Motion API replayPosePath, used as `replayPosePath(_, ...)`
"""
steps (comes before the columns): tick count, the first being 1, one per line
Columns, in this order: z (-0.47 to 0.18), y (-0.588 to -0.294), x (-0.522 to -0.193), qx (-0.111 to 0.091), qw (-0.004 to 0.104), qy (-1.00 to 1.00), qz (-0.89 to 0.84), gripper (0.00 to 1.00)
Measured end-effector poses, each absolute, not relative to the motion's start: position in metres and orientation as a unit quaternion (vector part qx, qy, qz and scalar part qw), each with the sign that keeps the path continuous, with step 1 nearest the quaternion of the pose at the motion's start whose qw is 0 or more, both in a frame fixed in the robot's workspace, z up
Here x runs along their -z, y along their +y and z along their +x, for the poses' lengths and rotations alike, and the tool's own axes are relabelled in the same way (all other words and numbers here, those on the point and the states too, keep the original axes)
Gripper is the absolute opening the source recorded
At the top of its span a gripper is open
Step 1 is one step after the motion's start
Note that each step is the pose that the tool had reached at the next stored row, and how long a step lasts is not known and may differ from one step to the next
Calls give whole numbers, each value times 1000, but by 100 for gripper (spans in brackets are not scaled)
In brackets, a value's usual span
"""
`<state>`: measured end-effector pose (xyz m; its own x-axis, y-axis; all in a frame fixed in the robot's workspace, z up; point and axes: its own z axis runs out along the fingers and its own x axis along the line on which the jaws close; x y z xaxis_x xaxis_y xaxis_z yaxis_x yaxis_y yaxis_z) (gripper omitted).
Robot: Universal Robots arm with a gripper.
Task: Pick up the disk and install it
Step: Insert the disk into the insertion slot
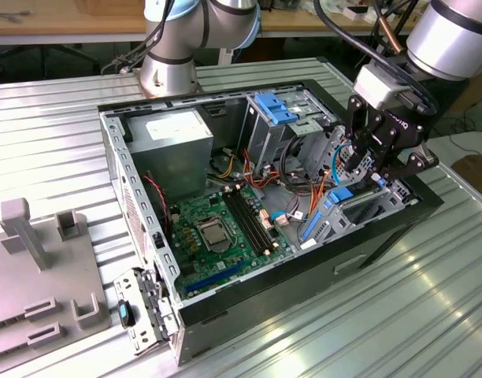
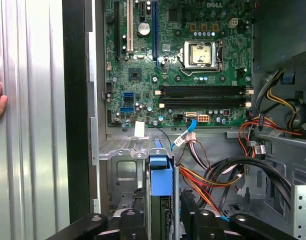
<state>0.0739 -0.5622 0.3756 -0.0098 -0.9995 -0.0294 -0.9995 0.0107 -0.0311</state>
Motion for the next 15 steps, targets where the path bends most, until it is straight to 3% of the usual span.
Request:
replayPosePath(1,74,-562,-376,1,21,711,-703,36)
replayPosePath(3,74,-562,-376,1,21,711,-703,24)
replayPosePath(4,74,-562,-376,1,21,711,-703,12)
replayPosePath(15,74,-562,-375,1,21,711,-703,11)
